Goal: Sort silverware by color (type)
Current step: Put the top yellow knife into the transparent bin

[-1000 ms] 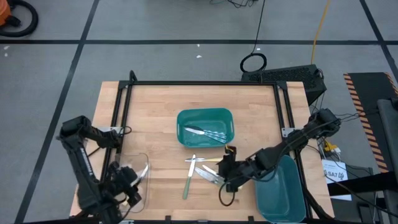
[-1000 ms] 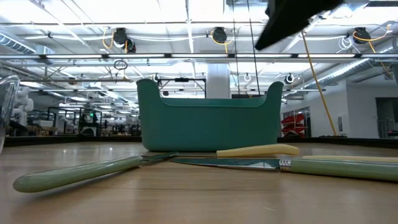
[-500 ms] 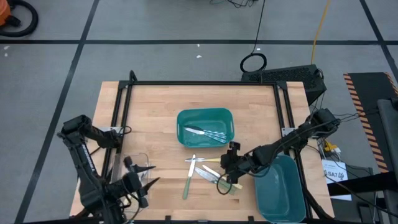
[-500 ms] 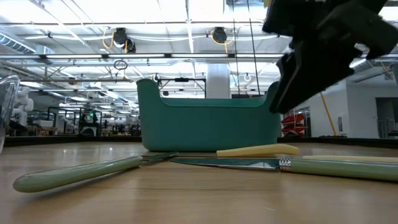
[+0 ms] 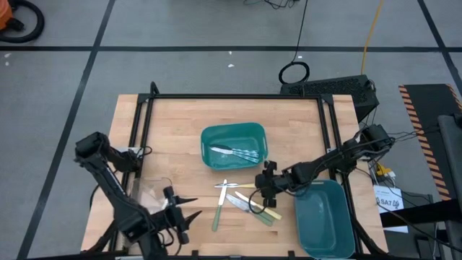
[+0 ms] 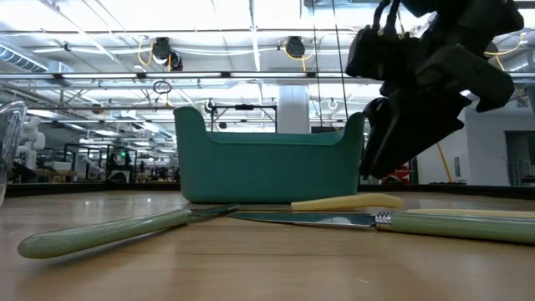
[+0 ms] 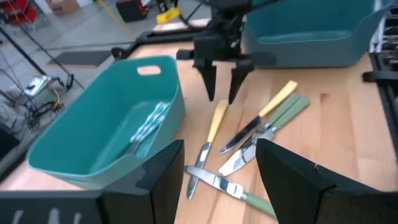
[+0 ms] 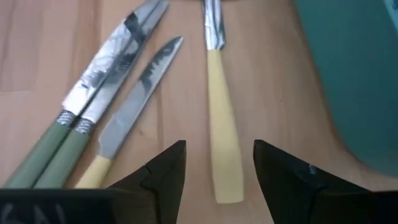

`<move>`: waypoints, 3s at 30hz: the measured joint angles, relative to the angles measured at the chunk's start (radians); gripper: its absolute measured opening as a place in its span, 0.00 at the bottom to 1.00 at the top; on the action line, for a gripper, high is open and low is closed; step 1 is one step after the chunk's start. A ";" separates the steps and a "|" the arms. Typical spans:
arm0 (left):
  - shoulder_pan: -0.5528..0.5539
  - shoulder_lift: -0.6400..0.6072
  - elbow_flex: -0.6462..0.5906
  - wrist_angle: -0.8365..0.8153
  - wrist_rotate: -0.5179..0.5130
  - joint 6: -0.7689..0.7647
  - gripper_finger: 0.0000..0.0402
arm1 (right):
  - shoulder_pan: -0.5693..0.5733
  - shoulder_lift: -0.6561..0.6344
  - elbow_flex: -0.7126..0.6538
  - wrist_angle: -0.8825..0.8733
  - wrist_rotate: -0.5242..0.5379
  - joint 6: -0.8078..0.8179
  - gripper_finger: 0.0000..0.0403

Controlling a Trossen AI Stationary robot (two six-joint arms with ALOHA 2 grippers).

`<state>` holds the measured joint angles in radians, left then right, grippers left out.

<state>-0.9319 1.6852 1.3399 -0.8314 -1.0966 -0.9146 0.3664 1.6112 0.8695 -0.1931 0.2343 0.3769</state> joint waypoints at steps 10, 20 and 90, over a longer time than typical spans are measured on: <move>0.070 0.000 -0.026 0.160 0.029 0.125 0.51 | 0.002 0.026 0.000 -0.005 0.005 0.024 0.45; 0.080 0.000 -0.026 0.162 0.059 0.127 0.51 | 0.012 0.147 0.004 0.002 0.009 0.104 0.43; 0.159 0.120 -0.026 0.779 0.213 0.591 0.51 | 0.390 -0.053 0.002 0.657 0.649 -0.384 0.18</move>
<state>-0.7733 1.8056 1.3144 -0.0527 -0.8837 -0.3236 0.7565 1.5578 0.8715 0.4635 0.8829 -0.0072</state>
